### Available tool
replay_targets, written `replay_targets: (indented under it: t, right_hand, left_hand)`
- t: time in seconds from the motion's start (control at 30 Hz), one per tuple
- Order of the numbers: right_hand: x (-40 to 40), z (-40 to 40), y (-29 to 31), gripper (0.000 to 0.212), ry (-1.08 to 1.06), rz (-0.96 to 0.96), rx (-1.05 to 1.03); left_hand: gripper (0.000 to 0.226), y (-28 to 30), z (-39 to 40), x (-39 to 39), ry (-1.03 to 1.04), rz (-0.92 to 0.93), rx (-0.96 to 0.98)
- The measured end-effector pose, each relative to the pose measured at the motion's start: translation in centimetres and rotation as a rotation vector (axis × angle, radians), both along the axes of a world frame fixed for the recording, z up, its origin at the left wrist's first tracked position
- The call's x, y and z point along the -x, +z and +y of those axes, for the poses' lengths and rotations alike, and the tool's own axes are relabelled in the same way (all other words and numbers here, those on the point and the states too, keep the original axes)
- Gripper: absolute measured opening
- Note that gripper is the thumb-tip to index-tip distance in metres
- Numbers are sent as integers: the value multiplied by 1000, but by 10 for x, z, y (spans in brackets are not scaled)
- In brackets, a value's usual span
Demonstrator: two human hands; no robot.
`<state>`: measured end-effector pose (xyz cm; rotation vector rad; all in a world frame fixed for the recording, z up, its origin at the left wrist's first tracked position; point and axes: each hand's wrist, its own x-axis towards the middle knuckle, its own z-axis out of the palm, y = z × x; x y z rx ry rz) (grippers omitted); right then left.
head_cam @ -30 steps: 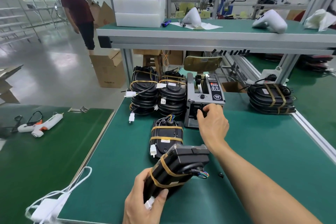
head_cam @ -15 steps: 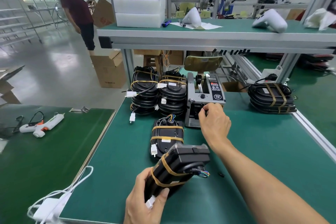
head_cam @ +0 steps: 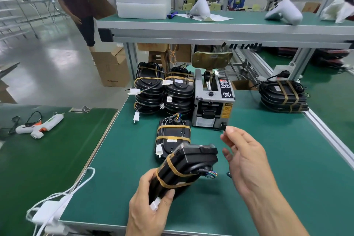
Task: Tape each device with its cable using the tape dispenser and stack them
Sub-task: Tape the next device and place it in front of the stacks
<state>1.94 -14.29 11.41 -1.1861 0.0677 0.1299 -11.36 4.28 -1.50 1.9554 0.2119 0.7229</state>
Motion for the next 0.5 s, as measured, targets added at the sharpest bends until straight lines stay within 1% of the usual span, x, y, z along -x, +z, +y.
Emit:
replay_targets:
  t: [0.1,0.2,0.27,0.33,0.4,0.5]
  right_hand:
    - [27,1,5,24,65,6,-15]
    - [37,3,2,32,110,74,-86]
    - [40,5,0,37,98,69,-100]
    - [40,6,-2,42,58,42,-71]
    - [39,7,-5,38,53,27,-45]
    - [40,11,-9,18,95,48,-40]
  left_hand:
    - [60,-2,-1,-1,8,-40,49]
    - [61,-1,-2,0,-9,-41,64]
    - [62,-1,-2,0,-14,-37,65]
    - [57,-1,-1,0,-15,-28,63]
    - [52,0,-1,0,-16,-18,57]
    - [51,0,1,0,-13,-20,61]
